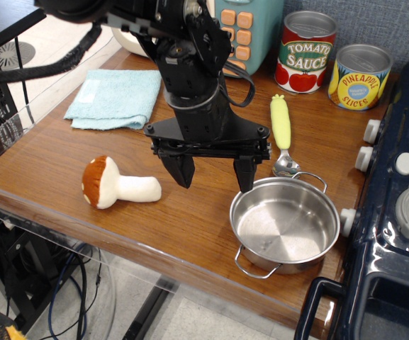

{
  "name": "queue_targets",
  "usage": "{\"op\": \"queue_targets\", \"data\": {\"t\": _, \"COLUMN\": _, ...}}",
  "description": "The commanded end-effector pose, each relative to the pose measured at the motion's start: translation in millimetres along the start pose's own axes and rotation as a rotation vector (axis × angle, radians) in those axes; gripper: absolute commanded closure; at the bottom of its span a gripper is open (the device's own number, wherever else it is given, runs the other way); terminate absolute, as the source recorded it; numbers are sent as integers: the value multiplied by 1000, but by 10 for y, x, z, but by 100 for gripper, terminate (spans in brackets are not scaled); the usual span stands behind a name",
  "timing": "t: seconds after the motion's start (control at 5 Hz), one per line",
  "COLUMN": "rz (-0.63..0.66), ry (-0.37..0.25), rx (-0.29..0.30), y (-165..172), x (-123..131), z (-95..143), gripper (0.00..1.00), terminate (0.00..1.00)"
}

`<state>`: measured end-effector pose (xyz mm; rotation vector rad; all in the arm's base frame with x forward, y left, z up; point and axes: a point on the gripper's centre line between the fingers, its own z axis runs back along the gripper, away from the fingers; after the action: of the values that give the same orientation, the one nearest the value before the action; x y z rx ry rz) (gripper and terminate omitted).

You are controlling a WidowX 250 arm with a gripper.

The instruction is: Place the spoon between the cloth and the mushroom

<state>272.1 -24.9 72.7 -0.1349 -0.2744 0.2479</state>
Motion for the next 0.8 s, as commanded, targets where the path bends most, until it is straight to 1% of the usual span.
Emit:
{"op": "queue_targets", "data": {"t": 0.0, "rz": 0, "ry": 0, "rx": 0, "y": 0, "x": 0, "z": 0, "gripper": 0, "terminate": 0}}
{"op": "queue_targets", "data": {"t": 0.2, "rz": 24, "ry": -27, "rx": 26, "y": -54, "x": 227, "z": -20, "gripper": 0, "terminate": 0}}
{"op": "queue_targets", "data": {"t": 0.4, "rz": 47, "ry": -33, "rx": 63, "y": -132, "x": 450, "z": -56, "gripper": 0, "terminate": 0}}
{"op": "queue_targets", "data": {"t": 0.6, "rz": 93, "ry": -57, "rx": 61, "y": -219, "x": 665, "z": -86, "gripper": 0, "terminate": 0}}
